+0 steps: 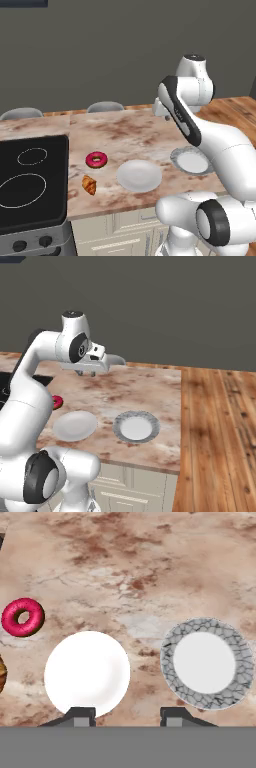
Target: Place the pastries on the plates.
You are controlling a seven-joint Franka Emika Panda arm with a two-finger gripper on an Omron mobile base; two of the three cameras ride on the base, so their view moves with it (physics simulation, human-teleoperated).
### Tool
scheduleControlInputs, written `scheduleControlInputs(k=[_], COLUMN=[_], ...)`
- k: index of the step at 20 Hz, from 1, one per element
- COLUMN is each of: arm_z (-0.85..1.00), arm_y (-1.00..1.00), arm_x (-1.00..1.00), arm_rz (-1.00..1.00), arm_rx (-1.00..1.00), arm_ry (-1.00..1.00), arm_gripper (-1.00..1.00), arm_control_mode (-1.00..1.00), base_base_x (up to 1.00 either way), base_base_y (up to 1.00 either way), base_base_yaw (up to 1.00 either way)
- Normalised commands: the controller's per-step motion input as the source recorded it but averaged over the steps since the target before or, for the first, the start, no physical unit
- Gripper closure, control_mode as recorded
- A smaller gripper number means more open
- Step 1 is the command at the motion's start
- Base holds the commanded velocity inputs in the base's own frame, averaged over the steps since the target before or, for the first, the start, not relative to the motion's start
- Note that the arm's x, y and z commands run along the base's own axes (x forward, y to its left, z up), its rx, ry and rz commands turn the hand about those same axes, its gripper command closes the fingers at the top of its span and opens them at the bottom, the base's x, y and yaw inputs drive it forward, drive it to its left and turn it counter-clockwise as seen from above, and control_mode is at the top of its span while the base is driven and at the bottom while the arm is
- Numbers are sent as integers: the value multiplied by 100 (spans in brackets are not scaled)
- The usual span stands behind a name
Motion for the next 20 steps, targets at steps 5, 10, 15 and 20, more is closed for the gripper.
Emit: scheduleControlInputs(k=[5, 10, 15, 20], arm_z=[-3, -29, -20, 0], arm_y=[8, 14, 25, 81], arm_x=[-5, -22, -8, -2], arm_rz=[0, 0, 4, 0], arm_rx=[0, 7, 9, -4], arm_ry=[0, 7, 6, 0], arm_gripper=[-100, -100, -100, -100], arm_control_mode=[-100, -100, -100, -100], base_base_x=[0, 0, 0, 0], base_base_y=[0, 0, 0, 0], base_base_yaw=[0, 0, 0, 0])
